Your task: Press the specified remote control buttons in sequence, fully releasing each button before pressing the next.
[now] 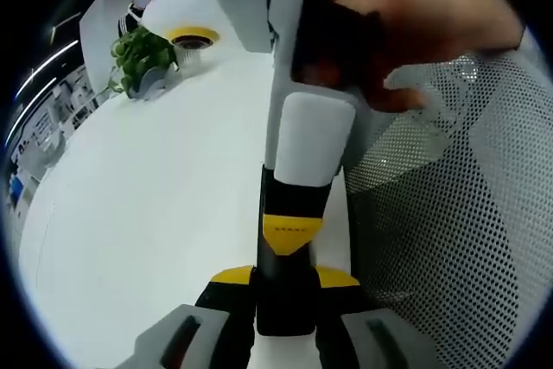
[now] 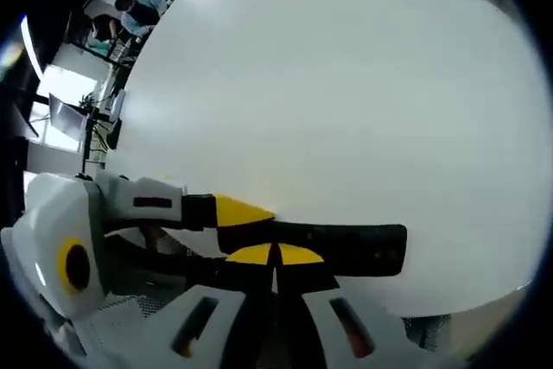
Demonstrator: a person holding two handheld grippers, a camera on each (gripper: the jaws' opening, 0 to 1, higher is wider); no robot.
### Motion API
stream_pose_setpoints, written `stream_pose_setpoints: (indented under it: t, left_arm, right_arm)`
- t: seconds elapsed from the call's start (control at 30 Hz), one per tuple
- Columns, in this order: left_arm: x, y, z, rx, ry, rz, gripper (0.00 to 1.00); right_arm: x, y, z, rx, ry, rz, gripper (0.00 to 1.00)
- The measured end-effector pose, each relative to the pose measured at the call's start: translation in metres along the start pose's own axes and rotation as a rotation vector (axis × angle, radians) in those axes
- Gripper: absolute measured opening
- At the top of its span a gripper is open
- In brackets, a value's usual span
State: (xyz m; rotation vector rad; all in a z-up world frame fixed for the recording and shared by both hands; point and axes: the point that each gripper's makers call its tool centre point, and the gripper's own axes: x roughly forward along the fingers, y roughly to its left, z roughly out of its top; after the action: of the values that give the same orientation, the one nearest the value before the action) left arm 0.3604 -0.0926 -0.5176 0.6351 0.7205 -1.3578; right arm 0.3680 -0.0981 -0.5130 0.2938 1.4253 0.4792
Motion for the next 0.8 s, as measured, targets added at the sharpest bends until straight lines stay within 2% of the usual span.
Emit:
stream_pose_setpoints:
  t: [0.1,0.17,0.27,0.3,0.37,0.43,0.5,0.6,0.63,0.67,0.8]
  left_arm:
    - [0.000,0.000,0.000,0.003,0.001,-0.001,0.25]
    - [0.000,0.000,0.000,0.004,0.004,-0.001,0.25]
    - [0.000,-0.001,0.001,0.002,0.007,0.000,0.25]
    - [0.000,0.000,0.001,0.002,0.009,0.000,0.25]
    - [0.000,0.000,0.001,-0.004,0.017,0.002,0.25]
    - [0.000,0.000,0.001,-0.008,0.027,0.003,0.25]
    - [0.000,0.000,0.001,-0.011,0.032,0.007,0.25]
    - [0.000,0.000,0.000,-0.010,0.032,0.007,0.25]
    - [0.000,0.000,0.001,-0.011,0.031,0.008,0.25]
    - [0.000,-0.001,0.001,-0.012,0.031,0.008,0.25]
    - [0.000,-0.001,0.000,-0.009,0.030,0.009,0.25]
  right_arm:
    - [-0.002,0.005,0.001,0.031,-0.011,0.040,0.00]
    - [-0.005,0.004,0.001,0.037,-0.017,0.039,0.00]
    - [-0.014,0.007,0.007,0.061,-0.057,0.069,0.00]
    - [-0.016,0.007,0.010,0.069,-0.077,0.072,0.00]
    - [-0.024,-0.002,0.013,0.053,-0.095,0.033,0.00]
    - [-0.033,-0.002,0.015,0.051,-0.120,0.041,0.00]
    - [-0.043,0.003,0.024,0.053,-0.182,0.079,0.00]
    - [-0.075,0.019,0.044,0.024,-0.338,0.173,0.00]
    - [-0.086,0.021,0.049,0.005,-0.385,0.180,0.00]
    - [-0.104,0.025,0.055,-0.030,-0.462,0.182,0.00]
    - [-0.153,0.025,0.059,-0.057,-0.634,0.175,0.00]
